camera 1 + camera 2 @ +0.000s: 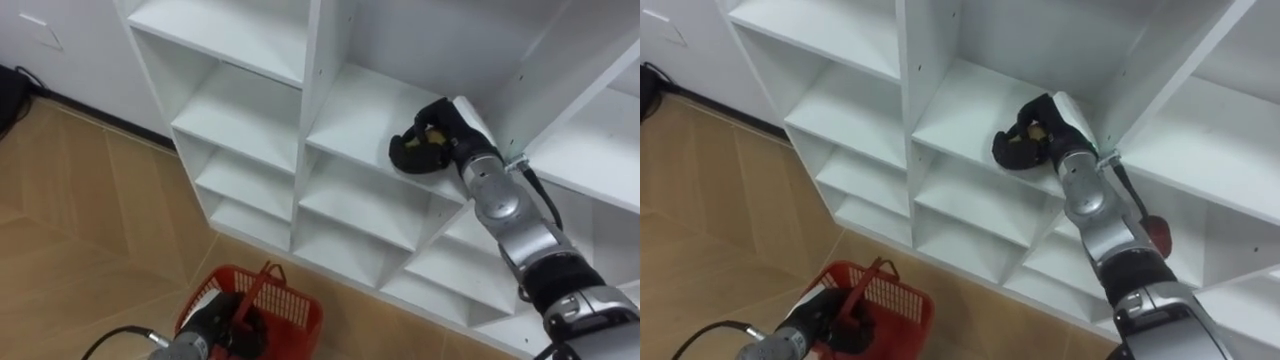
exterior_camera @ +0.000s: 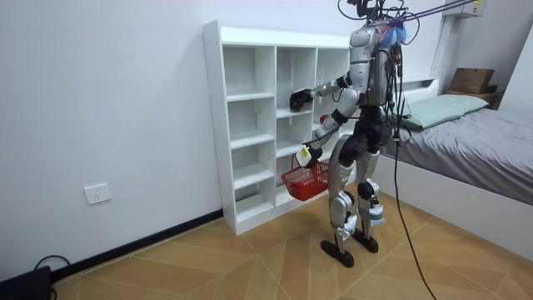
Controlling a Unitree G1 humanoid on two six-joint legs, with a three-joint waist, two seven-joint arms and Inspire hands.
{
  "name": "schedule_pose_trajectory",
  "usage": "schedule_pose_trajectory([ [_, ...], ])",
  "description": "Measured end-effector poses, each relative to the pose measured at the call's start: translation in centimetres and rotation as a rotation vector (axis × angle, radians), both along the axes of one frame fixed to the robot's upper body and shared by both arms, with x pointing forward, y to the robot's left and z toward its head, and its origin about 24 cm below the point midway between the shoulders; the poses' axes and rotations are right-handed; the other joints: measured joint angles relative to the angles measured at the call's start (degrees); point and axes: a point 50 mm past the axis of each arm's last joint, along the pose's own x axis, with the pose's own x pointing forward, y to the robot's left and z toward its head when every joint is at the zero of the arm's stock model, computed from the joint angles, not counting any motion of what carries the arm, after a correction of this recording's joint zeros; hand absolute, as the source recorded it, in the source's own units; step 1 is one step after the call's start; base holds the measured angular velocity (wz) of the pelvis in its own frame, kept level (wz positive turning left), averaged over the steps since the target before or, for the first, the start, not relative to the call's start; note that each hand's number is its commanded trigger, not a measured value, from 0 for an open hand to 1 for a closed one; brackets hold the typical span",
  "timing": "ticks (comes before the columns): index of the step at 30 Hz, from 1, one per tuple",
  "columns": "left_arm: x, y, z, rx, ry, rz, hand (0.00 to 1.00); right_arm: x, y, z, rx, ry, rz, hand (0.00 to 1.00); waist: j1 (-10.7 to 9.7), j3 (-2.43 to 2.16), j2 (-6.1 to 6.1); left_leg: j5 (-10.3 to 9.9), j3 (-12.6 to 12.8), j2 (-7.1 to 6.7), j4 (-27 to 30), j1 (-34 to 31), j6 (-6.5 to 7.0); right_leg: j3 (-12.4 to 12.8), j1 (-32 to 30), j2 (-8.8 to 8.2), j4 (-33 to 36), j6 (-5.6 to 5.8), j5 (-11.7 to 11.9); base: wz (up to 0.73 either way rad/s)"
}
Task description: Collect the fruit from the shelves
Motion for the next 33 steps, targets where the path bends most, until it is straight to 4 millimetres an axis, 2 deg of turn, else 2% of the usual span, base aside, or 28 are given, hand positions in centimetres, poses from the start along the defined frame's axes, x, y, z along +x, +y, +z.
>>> schedule_pose_trajectory([
  [4, 0.2, -0.2, 0.1, 0.003, -0.016, 0.01, 1.0, -0.4, 0.8, -0.2, 0.059, -0.004, 0.009, 1.0, -0.06, -0.07, -0.04, 0.1, 0.98, 0.06, -0.83, 0.97, 0.16, 1.37, 0.04, -0.11, 0.07, 0.01, 0.0, -0.13],
  [9, 0.5, -0.9, 0.3, -0.018, -0.035, 0.006, 1.0, -1.5, 1.7, -0.4, 0.099, -0.015, 0.062, 1.0, -1.61, -0.19, 0.15, 0.09, 0.91, -0.03, -0.82, 0.88, 0.17, 0.99, 0.06, -0.23, 0.1, 0.09, 0.05, -0.01],
  [13, 0.7, -2.1, 0.4, -0.08, -0.048, 0.036, 1.0, -3.0, 2.3, -0.9, 0.138, -0.008, 0.098, 1.0, -2.94, -0.87, 1.23, 0.1, 1.84, 0.01, -0.78, 1.15, 0.19, 1.45, 0.2, -0.69, 0.21, 0.11, 0.04, -0.05],
  [15, 0.7, -2.4, 0.3, -0.11, -0.045, 0.059, 1.0, -4.0, 2.9, -1.7, 0.198, 0.025, 0.117, 1.0, -3.55, -1.05, 2.0, 0.1, 3.15, 0.18, -1.09, 2.47, 0.21, 2.65, 0.92, -0.67, 0.19, 0.19, 0.0, -0.27],
  [17, 0.7, -2.7, 0.4, -0.12, -0.053, 0.064, 1.0, -4.4, 3.2, -2.2, 0.22, 0.045, 0.137, 1.0, -4.69, -1.22, 2.76, -0.01, 3.24, 0.25, -1.51, 3.02, 0.35, 2.71, 1.23, -0.62, 0.22, 0.21, 0.0, -0.12],
  [19, 0.7, -3.1, 0.4, -0.131, -0.059, 0.058, 1.0, -5.0, 3.5, -2.8, 0.243, 0.075, 0.148, 1.0, -5.26, -1.24, 3.54, 0.06, 3.82, 0.5, -1.61, 3.19, 0.44, 2.96, 1.01, -0.62, 0.37, 0.23, 0.07, -0.13],
  [22, 0.6, -3.3, 0.3, -0.135, -0.054, 0.054, 1.0, -6.4, 3.4, -3.9, 0.254, 0.121, 0.141, 1.0, -5.4, -1.29, 3.81, 0.08, 4.5, 0.77, -1.8, 3.97, 0.44, 3.64, 1.37, -0.48, 0.55, 0.2, 0.09, -0.13],
  [24, 0.6, -3.2, 0.3, -0.158, -0.059, 0.086, 1.0, -7.1, 3.4, -4.3, 0.264, 0.138, 0.142, 1.0, -6.53, -1.26, 4.04, 0.08, 4.82, 0.95, -1.75, 4.04, 0.42, 4.22, 1.36, -0.32, 0.57, 0.0, 0.22, -0.11],
  [27, 0.7, -3.3, 0.4, -0.176, -0.068, 0.111, 1.0, -7.2, 3.4, -4.2, 0.278, 0.131, 0.137, 1.0, -7.61, -1.23, 4.22, 0.08, 5.94, 1.22, -2.13, 4.64, 0.41, 5.45, 1.09, -0.16, 0.98, -0.03, 0.27, -0.22],
  [33, 1.1, -3.7, 0.9, -0.194, -0.112, 0.103, 1.0, -7.3, 3.9, -3.6, 0.3, 0.101, 0.149, 1.0, -8.26, -1.01, 4.58, 0.09, 7.61, 1.4, -3.31, 6.02, 0.41, 6.71, 1.1, 0.23, 1.16, -0.03, 0.27, -0.14],
])
